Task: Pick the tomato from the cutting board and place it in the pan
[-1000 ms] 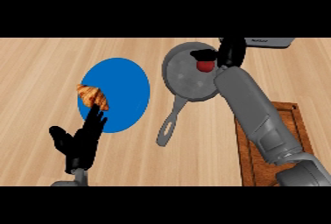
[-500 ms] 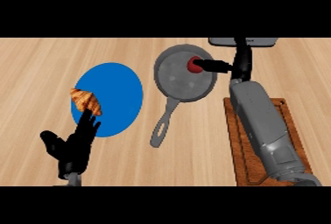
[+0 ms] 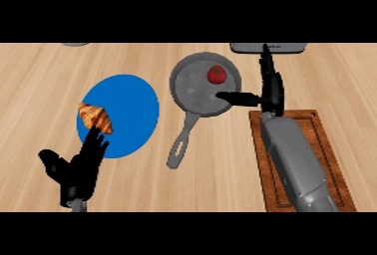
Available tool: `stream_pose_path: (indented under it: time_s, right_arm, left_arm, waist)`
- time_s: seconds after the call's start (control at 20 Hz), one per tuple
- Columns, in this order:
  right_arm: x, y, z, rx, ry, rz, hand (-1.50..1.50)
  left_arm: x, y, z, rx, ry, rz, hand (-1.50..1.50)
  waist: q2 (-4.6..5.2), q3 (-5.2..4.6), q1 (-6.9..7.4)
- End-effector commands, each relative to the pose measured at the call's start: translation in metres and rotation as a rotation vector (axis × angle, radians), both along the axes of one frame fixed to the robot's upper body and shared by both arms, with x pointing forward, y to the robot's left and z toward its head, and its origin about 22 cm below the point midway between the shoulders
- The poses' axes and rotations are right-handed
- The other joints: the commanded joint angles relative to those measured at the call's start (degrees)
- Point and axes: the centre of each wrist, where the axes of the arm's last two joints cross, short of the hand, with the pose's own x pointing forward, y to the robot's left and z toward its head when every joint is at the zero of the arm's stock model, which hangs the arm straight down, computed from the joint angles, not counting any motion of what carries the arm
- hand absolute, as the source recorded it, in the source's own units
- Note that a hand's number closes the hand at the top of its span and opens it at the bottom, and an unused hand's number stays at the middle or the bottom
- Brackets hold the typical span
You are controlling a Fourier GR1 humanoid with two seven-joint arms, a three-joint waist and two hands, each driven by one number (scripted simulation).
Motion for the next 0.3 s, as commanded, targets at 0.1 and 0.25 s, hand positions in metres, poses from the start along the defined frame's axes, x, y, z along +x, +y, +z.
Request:
stream_pose_path:
  time_s: [0.1, 0.25]
  right_arm:
    - [-0.045, 0.018, -0.006, 0.029, 0.025, -0.024, -1.5]
    - [-0.069, 0.01, -0.018, 0.008, 0.012, -0.035, -1.5]
  left_arm:
    - [-0.007, -0.007, -0.022, 0.007, 0.011, 0.014, 0.0]
    - [-0.004, 0.013, 0.003, 0.002, 0.005, 0.015, 0.0]
  waist:
    - [-0.12, -0.07, -0.3]
    - [-0.09, -0.05, -0.17]
